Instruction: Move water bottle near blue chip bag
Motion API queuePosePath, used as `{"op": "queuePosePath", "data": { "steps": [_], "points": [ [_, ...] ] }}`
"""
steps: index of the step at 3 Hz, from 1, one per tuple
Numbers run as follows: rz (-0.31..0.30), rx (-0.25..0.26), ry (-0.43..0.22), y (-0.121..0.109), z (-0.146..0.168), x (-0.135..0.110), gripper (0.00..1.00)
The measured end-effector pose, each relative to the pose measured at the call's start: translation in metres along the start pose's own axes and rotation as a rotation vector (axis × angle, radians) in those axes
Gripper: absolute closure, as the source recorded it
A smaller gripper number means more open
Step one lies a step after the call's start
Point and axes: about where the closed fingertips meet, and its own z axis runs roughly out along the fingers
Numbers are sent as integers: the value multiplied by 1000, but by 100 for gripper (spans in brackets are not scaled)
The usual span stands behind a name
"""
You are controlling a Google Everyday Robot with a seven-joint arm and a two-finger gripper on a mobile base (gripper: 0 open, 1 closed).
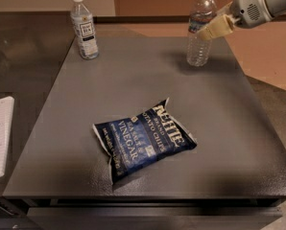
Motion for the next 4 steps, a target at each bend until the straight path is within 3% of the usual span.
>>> {"op": "queuePosePath", "data": {
  "steps": [1,2,4],
  "points": [
    [-17,-113,24,41,-20,15,100],
    [-70,-209,6,80,-36,27,100],
    [-191,-321,-62,131,-36,48,100]
  ]
}}
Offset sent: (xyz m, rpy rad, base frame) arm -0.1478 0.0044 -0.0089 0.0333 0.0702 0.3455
